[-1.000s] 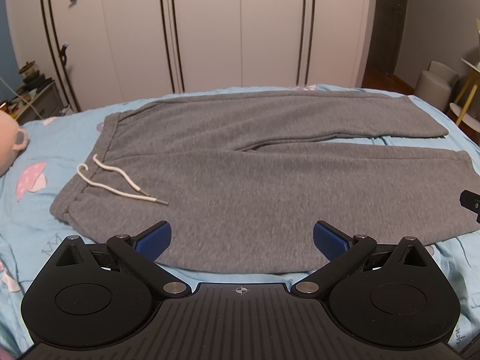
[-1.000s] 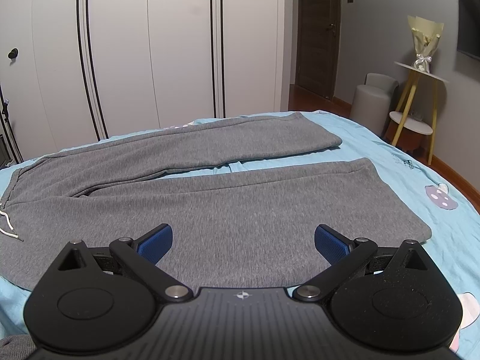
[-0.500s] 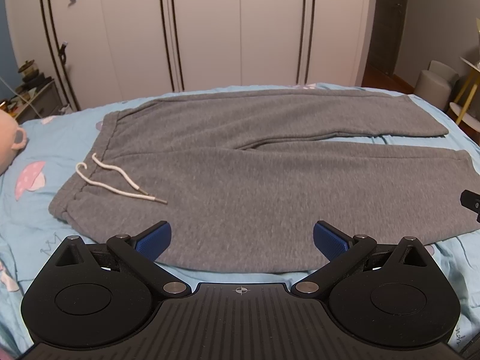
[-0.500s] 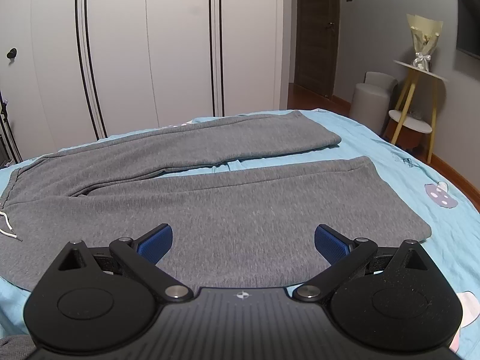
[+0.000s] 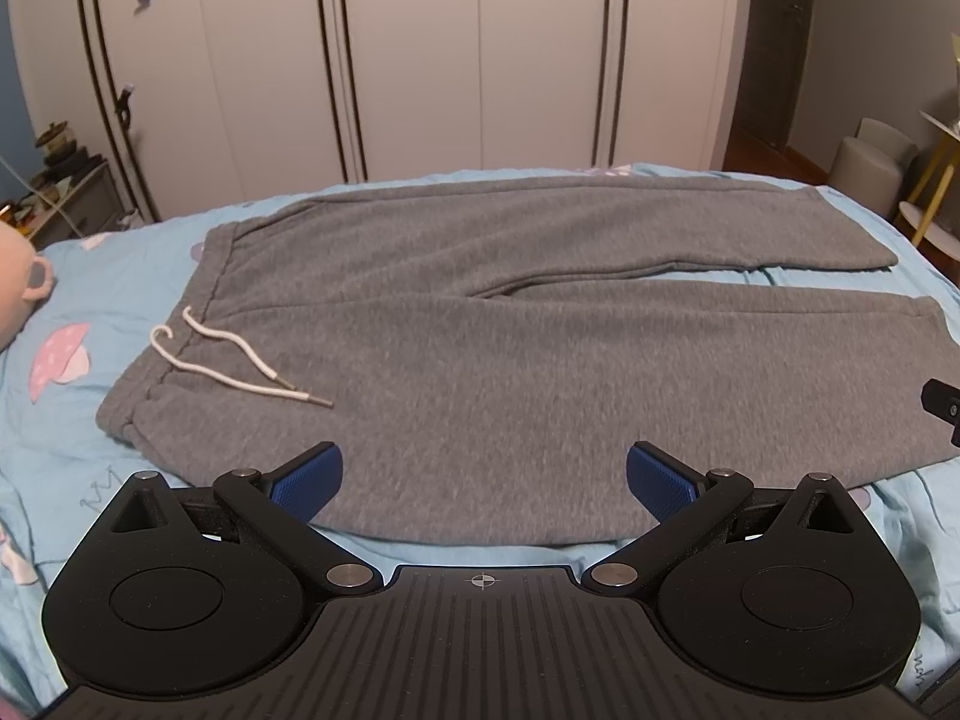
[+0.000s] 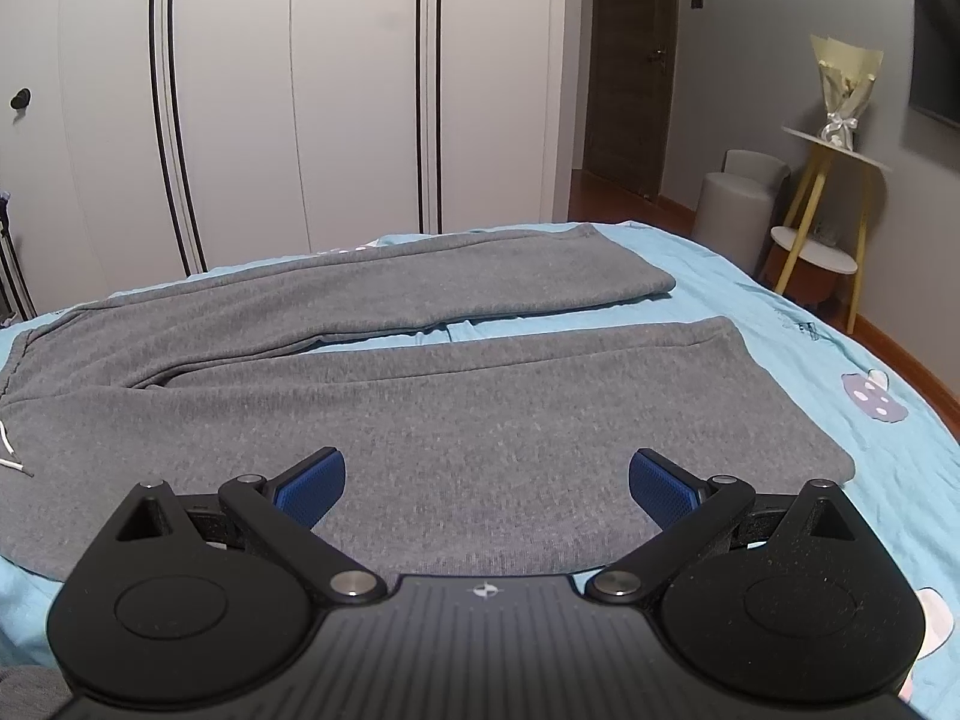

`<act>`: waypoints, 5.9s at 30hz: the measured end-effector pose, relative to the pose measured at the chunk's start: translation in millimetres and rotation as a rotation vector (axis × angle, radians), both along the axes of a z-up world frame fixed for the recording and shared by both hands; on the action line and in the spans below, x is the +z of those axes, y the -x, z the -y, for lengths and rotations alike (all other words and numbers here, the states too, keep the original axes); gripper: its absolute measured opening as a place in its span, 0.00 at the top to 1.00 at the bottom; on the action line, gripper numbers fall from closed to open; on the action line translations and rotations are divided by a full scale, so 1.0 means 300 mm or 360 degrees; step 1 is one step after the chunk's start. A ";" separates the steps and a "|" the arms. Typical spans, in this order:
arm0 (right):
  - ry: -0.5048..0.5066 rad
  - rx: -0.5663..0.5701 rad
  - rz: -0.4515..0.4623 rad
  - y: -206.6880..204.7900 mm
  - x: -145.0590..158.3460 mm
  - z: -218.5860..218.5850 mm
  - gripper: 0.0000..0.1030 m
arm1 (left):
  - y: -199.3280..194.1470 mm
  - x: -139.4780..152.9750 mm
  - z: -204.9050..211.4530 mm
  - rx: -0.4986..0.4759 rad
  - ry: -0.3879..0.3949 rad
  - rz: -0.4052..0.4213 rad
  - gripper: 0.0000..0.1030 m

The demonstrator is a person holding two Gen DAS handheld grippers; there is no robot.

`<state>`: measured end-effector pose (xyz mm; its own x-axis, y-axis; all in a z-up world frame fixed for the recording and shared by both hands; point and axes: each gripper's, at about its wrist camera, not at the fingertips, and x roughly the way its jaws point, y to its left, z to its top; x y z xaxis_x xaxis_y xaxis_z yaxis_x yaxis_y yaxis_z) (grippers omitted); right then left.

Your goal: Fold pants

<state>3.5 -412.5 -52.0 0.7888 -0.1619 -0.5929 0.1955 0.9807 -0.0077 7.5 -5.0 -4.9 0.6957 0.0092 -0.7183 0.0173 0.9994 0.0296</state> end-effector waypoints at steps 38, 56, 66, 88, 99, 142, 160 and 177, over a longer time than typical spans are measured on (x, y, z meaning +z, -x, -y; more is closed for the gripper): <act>-0.0056 0.0007 -0.0092 -0.053 -0.081 0.048 0.02 | -0.089 -0.057 -0.001 0.0035 0.0008 -0.0038 0.00; -0.0400 -0.0060 -0.0239 -0.833 0.000 0.220 0.02 | -0.599 -0.228 -0.122 0.0747 -0.0077 0.0026 0.00; -0.0663 -0.0453 -0.0472 -1.695 -0.162 0.302 0.16 | -0.702 -0.431 -0.149 0.0923 -0.0326 0.0111 0.00; -0.1026 -0.0379 0.0022 -1.292 -0.137 0.533 0.97 | -0.721 -0.485 -0.112 0.0897 -0.0460 0.0058 0.00; -0.1061 -0.0474 -0.0173 -0.394 -0.445 0.500 0.99 | -0.660 -0.442 -0.165 0.0796 -0.0015 -0.0034 0.00; -0.1479 -0.0723 0.0190 -0.379 -0.464 0.741 0.83 | -1.419 -0.338 -0.572 0.0922 0.0578 -0.0164 0.92; -0.1386 -0.0583 0.0265 -0.560 -0.277 0.743 0.96 | -1.043 -0.025 -0.639 0.0852 0.0905 0.0085 0.93; -0.1269 -0.0921 0.0029 -0.229 -0.492 0.950 0.96 | -0.203 -0.490 -0.617 0.0668 0.0664 -0.0093 0.74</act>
